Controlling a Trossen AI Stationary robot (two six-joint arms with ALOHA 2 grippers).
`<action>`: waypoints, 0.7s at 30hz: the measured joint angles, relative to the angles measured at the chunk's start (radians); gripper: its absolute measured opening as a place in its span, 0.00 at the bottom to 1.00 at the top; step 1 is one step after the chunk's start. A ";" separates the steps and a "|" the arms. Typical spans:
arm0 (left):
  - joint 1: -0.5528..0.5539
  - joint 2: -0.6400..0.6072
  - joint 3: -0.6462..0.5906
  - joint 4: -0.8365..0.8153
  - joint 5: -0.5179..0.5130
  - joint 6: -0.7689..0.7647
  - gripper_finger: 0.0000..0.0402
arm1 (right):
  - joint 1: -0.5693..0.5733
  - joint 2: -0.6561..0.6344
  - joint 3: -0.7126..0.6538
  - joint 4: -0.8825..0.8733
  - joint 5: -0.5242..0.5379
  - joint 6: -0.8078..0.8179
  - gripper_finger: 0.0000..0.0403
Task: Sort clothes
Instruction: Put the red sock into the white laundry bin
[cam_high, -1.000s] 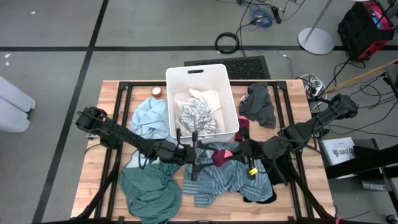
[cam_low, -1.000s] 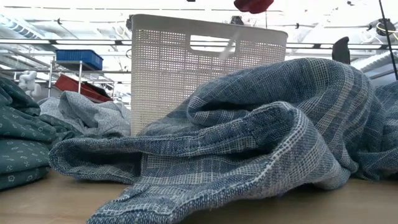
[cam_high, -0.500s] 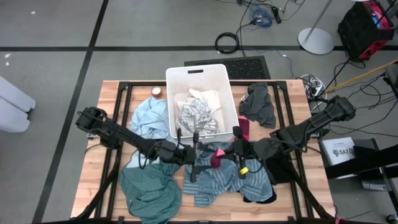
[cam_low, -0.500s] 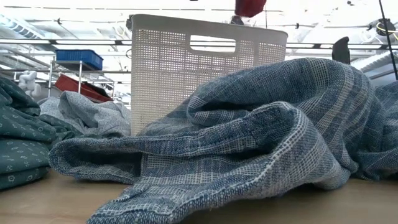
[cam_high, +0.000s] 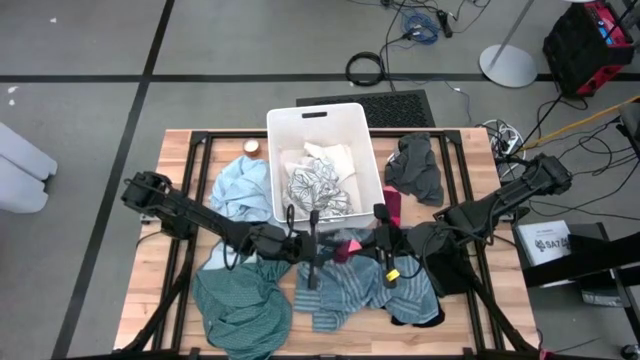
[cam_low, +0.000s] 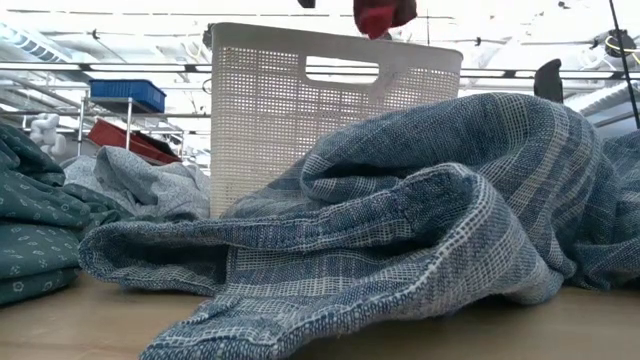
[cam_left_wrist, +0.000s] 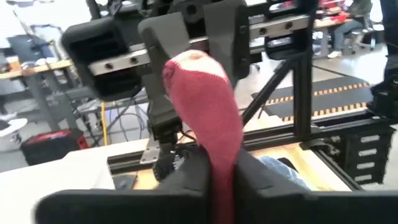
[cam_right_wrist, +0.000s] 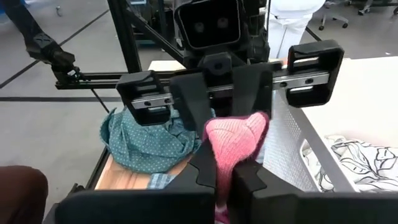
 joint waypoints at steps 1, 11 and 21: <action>0.000 -0.001 0.000 -0.001 0.005 0.010 0.05 | 0.000 0.000 0.000 0.000 -0.018 0.000 0.01; 0.000 -0.003 0.000 0.001 0.015 0.017 0.02 | 0.000 -0.012 0.000 -0.058 -0.123 -0.006 0.26; -0.007 -0.022 0.000 0.001 0.018 0.017 0.02 | 0.000 -0.080 0.000 -0.296 -0.117 0.050 0.49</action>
